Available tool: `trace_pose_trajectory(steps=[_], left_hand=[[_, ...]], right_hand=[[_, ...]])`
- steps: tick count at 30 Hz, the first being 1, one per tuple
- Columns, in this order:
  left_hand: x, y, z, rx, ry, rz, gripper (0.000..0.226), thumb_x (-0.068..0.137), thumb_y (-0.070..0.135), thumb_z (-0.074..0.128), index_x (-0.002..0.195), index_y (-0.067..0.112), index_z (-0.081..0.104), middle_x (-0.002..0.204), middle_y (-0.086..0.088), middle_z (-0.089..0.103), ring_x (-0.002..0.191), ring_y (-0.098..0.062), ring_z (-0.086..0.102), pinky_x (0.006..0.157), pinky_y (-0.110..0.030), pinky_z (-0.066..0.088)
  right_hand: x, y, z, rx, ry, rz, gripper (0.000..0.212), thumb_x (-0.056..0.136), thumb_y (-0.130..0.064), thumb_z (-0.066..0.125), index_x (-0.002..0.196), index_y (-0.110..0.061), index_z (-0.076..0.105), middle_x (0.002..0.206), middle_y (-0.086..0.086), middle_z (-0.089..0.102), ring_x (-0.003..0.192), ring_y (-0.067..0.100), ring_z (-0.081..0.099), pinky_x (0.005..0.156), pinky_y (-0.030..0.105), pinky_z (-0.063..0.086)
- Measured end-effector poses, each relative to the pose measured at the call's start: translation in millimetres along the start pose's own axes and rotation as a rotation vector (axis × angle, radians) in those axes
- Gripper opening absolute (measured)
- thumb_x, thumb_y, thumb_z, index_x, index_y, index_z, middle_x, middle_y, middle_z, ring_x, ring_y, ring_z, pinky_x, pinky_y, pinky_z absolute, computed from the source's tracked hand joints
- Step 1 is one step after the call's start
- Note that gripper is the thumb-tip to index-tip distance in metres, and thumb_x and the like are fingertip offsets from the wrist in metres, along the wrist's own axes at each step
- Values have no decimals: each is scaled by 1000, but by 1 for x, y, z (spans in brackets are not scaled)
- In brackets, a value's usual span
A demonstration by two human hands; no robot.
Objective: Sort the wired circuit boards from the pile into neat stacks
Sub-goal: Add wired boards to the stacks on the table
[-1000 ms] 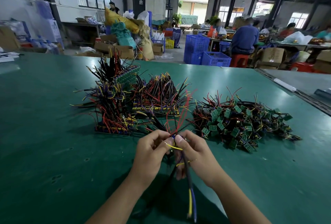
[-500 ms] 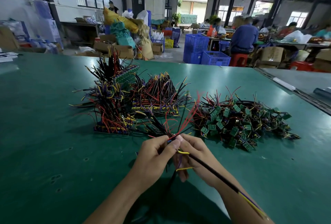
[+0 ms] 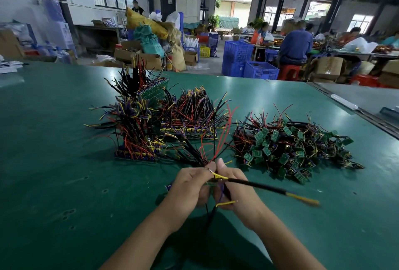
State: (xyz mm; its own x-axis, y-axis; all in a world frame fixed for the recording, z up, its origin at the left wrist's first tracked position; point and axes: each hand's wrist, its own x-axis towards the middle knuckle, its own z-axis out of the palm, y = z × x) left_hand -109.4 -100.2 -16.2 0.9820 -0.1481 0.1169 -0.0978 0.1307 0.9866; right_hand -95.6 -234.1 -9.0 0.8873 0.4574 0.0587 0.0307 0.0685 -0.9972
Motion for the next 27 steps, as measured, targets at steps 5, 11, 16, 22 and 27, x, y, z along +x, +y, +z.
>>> trace_pose_trajectory(steps=[5,11,16,22,27], left_hand=[[0,4,2,-111,-6,-78,44,87,46,56,50,22,57,42,9,21,40,-11,12,42,-18,15],[-4,9,5,-116,-22,-85,43,81,45,53,44,23,51,37,12,27,35,-7,16,41,-16,17],[-4,8,1,-102,-19,-144,44,76,48,63,50,24,37,43,6,19,38,-10,12,41,-14,15],[-6,12,0,-94,-29,-124,45,71,49,58,45,22,32,40,6,19,37,-9,13,39,-15,17],[-6,8,-6,-70,-94,-97,51,85,45,50,42,23,36,40,6,25,37,-10,18,44,-23,15]], right_hand=[[0,-1,-5,112,-67,80,62,70,-62,65,72,-3,49,41,-7,32,32,5,21,39,14,16],[-2,-4,-10,85,-136,97,63,79,-64,64,54,-13,37,39,-3,32,29,7,23,38,11,20],[-3,-4,-10,81,-136,87,47,90,-54,51,58,-19,53,38,-4,35,29,8,22,38,11,21],[-4,-5,-5,113,-200,38,44,87,-58,52,64,-24,68,38,-10,41,29,5,25,39,11,20],[-5,-3,-7,158,-190,60,37,84,-57,58,63,-26,60,41,-9,34,32,6,23,40,12,21]])
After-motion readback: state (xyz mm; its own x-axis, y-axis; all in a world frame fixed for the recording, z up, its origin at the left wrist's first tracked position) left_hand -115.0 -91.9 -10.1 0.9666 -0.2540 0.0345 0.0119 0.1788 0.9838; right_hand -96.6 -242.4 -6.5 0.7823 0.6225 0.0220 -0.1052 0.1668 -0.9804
